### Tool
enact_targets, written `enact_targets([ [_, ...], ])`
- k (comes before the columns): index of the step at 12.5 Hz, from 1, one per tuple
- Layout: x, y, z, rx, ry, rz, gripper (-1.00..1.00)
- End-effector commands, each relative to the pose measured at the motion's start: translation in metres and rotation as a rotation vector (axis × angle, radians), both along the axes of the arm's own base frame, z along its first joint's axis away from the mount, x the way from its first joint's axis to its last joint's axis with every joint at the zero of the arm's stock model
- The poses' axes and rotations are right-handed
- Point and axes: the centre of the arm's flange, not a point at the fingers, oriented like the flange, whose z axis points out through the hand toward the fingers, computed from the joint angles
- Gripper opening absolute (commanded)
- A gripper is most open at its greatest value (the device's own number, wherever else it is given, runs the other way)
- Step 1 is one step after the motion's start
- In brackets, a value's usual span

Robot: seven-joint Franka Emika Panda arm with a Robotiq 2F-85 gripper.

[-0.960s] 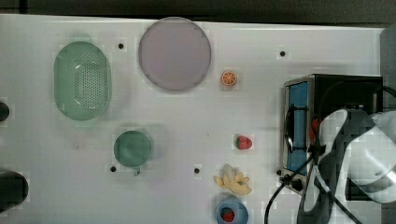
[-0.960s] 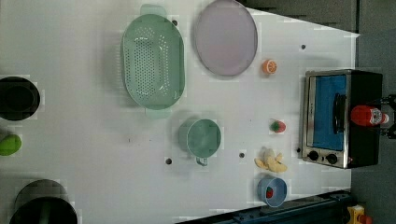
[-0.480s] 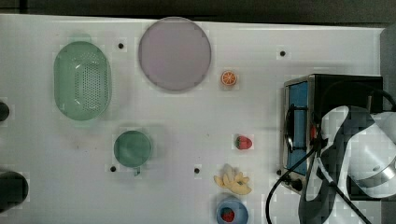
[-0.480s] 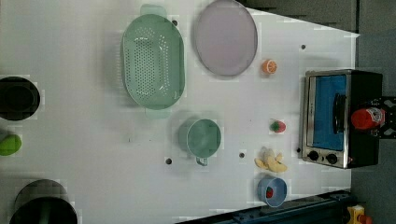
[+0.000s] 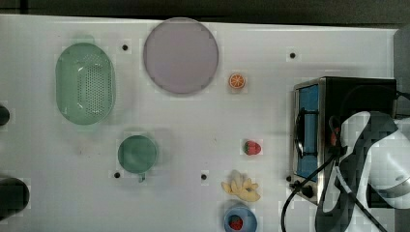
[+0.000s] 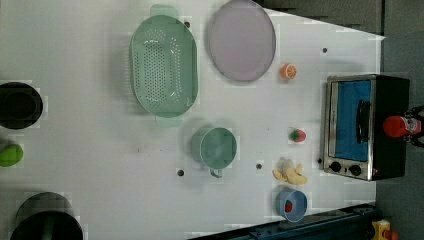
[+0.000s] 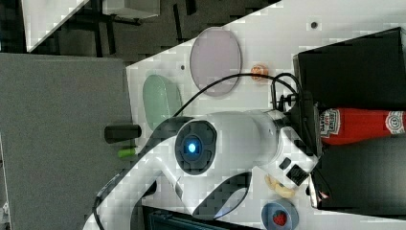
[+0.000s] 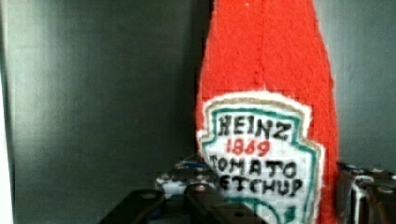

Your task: Pick Ketchup from oven and place it on table.

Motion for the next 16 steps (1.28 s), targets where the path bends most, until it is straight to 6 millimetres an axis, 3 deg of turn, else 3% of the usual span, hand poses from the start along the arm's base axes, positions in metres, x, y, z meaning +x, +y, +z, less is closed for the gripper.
enact_targets([
  [1,0.019,0.013,0.058,-0.015,-0.066,0.020,0.29],
  [4,0.039,0.049,0.129,-0.022,-0.038,0.133,0.29],
  [6,0.052,0.090,0.167,0.015,-0.027,0.258,0.29],
  [8,0.066,0.141,0.188,0.042,-0.037,0.416,0.29],
  [11,0.088,0.214,0.197,0.056,-0.057,0.581,0.29],
  [14,0.102,0.286,0.180,0.087,-0.025,0.711,0.29],
  [16,0.104,0.321,0.161,0.110,0.007,0.769,0.29],
])
